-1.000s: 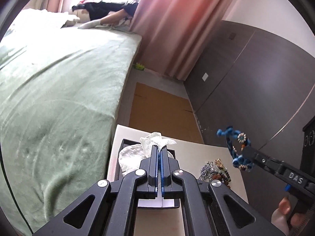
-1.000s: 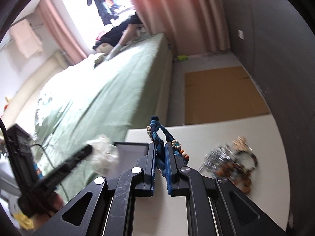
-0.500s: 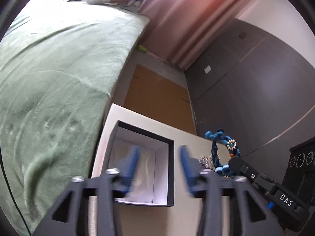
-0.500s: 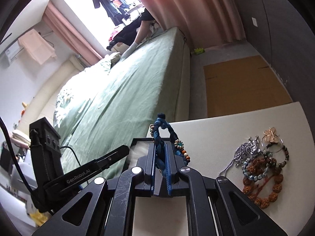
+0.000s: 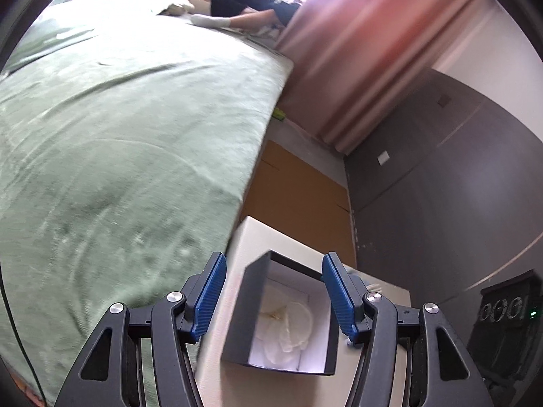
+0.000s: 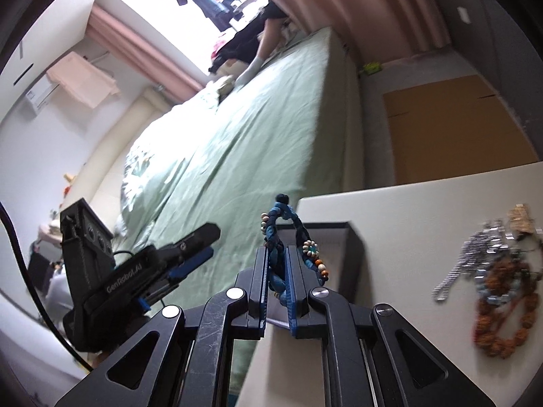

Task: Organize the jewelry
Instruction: 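Lower the blue beaded strand into the box and open the right tool, then grasp the silver chain with the left tool while the right grasps the dark beaded bracelet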

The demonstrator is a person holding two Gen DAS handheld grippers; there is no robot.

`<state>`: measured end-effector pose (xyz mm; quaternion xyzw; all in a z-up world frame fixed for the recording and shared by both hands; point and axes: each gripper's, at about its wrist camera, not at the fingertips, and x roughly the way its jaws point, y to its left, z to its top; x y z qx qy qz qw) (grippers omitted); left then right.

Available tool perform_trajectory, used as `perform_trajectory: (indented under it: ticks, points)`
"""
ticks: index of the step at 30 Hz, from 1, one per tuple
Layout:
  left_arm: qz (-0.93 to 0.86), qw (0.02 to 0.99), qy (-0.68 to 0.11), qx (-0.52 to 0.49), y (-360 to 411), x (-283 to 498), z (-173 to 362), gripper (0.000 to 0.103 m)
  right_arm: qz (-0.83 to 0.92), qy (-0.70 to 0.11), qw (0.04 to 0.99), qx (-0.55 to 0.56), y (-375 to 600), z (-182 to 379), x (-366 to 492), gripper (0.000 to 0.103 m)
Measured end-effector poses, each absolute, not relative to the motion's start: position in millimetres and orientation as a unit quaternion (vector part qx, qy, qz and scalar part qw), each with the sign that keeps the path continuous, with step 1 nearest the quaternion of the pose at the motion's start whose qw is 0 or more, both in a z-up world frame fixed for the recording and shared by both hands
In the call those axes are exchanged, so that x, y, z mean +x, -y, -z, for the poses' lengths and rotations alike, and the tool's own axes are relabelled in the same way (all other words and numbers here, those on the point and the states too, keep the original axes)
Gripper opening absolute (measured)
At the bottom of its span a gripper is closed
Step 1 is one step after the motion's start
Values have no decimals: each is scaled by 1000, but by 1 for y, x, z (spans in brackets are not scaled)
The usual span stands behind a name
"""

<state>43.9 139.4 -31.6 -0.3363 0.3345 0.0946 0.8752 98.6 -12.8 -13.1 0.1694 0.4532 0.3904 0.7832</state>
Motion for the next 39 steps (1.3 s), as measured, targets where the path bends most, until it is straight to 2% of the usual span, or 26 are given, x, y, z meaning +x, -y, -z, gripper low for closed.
perform_trajectory:
  ticks: [1,2,4,7,13,25,34,37,39]
  points:
    - [-95,875,-333,-339,-142,43,32,60,-392,-460,779,166,8,16,100,17]
    - [-96,874,-333,-340,-144,42,32,60,-393,-472,773,161,4,18,101,30]
    - [-95,874,-334,-339,-143,44,33,60,-385,-486,768,160,4,22,103,49]
    - [-88,876,-337,-332,-137,46,31,60,-365,-482,778,170,24,20,103,59]
    - [-62,886,-349,-298,-107,53,27,60,-299,-483,803,182,79,17,105,66]
    - [12,899,-385,-209,-18,82,28,60,-217,-501,808,222,157,33,113,66]
    - [44,887,-446,-116,42,129,33,60,-150,-527,795,261,201,59,129,65]
    - [47,882,-461,-91,56,143,36,56,-137,-533,780,297,213,71,134,65]
    - [45,877,-470,-86,60,150,40,50,-127,-538,776,305,218,80,139,65]
